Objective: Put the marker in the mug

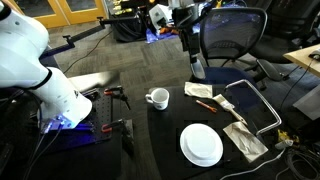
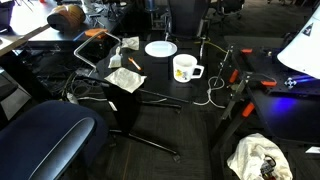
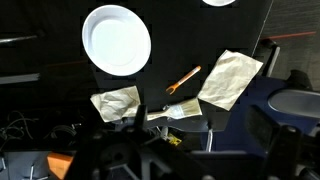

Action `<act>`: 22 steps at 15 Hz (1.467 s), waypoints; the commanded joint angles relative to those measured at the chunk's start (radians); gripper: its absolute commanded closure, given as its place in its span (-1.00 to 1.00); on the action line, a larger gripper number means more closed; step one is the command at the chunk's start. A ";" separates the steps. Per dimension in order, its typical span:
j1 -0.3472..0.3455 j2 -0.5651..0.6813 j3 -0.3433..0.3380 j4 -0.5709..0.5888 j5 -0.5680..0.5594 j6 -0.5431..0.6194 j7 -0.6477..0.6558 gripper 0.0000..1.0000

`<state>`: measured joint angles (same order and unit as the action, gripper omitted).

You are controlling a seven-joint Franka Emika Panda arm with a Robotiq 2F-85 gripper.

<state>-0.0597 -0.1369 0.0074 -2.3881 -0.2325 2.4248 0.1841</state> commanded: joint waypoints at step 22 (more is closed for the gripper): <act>0.058 0.582 -0.084 0.358 0.314 0.179 0.299 -1.00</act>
<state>-0.0275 0.4280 -0.0474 -2.0433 0.0596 2.6092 0.4851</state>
